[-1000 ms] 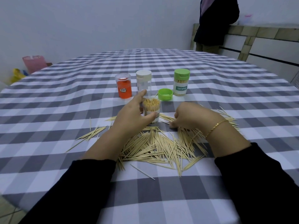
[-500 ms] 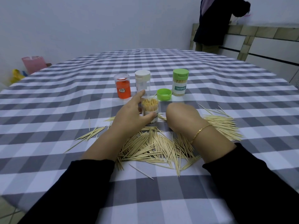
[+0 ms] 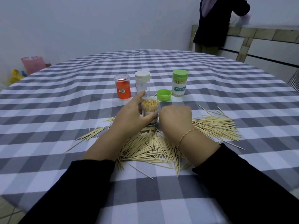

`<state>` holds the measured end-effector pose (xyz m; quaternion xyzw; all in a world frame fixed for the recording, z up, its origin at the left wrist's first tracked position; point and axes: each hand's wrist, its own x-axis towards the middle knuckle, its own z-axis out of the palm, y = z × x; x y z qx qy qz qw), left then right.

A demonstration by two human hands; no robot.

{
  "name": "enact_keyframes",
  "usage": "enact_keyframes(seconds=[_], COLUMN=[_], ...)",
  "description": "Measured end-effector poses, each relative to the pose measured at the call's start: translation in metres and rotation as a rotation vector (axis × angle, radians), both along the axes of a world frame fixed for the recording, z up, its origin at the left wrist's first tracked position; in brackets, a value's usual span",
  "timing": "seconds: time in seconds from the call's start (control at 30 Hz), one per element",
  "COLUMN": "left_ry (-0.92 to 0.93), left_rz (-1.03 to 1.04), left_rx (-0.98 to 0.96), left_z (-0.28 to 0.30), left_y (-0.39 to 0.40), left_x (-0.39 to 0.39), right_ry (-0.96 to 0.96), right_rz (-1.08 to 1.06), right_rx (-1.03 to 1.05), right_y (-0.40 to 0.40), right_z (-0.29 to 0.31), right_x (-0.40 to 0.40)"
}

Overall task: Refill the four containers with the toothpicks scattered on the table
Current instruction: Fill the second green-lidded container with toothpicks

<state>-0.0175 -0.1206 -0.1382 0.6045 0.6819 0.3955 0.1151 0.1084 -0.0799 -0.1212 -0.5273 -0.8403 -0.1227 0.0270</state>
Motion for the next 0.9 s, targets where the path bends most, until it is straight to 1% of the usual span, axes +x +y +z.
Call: enact_keyframes(seconds=[0.17,0.27,0.33,0.47,0.63,0.83,0.9], left_ry=[0.003,0.014,0.012,0.015,0.012,0.015,0.014], left_rz=[0.001,0.005,0.006,0.01,0.011,0.01,0.008], left_rx=[-0.007,-0.019,-0.023,-0.028,-0.033,-0.036,-0.038], left_z=[-0.001,-0.002,-0.002,-0.002,-0.002,-0.002,-0.002], left_y=[0.0,0.001,0.001,0.002,0.003,0.002,0.002], left_x=[-0.001,-0.002,-0.003,-0.003,-0.004,-0.003,-0.003], right_ry=[0.009,0.053,0.123,0.364,0.667,1.148,1.288], right_rz=[0.024,0.025,0.003,-0.045,0.013,0.04,0.048], right_rx=[-0.02,-0.049,-0.116,-0.271,-0.363,-0.519,-0.542], right_y=[0.002,0.009,0.017,0.037,0.047,0.049,0.05], right_z=[0.002,0.003,0.004,0.008,0.012,0.011,0.01], right_x=[0.005,0.01,0.015,0.026,0.036,0.036,0.036])
